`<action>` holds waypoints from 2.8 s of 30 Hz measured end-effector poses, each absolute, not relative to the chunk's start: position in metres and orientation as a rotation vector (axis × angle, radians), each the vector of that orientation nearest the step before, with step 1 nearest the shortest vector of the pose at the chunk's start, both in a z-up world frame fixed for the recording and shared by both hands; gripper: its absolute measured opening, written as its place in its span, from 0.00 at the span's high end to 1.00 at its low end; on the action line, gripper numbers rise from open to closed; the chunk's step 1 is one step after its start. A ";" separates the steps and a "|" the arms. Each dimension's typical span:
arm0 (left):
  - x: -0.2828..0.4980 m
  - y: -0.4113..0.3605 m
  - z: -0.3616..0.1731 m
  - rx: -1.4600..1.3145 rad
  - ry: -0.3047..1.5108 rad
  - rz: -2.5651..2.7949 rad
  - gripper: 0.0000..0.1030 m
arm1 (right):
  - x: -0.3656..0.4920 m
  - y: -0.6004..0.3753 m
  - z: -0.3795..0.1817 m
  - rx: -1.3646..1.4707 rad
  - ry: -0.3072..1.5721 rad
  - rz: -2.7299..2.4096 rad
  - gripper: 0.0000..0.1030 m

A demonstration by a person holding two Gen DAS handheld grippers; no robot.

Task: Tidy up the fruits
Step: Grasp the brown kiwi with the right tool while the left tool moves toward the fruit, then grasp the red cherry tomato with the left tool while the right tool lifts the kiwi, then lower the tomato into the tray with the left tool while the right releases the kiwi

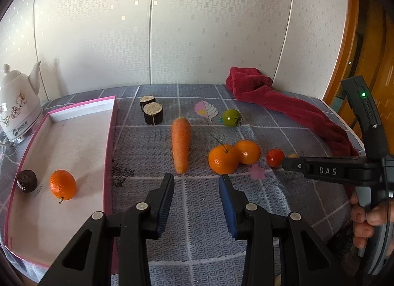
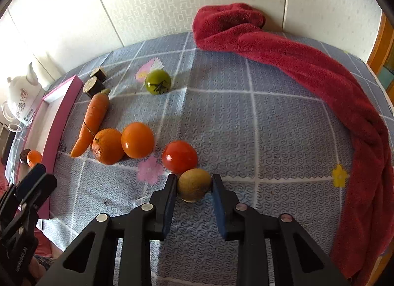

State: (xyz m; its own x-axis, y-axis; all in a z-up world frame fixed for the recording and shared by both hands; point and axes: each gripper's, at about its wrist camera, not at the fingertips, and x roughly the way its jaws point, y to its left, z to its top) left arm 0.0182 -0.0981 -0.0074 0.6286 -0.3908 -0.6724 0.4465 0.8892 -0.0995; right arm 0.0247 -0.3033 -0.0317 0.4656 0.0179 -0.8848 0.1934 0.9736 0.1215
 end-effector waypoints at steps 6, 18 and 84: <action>0.010 -0.116 -0.003 0.086 0.752 -0.549 0.67 | 0.015 -0.322 -0.020 0.321 1.000 -0.160 0.73; 0.004 -0.198 -0.014 0.183 0.798 -0.626 0.67 | 0.004 -0.378 -0.003 0.686 0.806 -0.181 0.73; 0.067 0.067 0.010 -0.236 0.685 0.130 0.72 | 0.070 -0.084 -0.004 0.038 0.854 0.472 0.72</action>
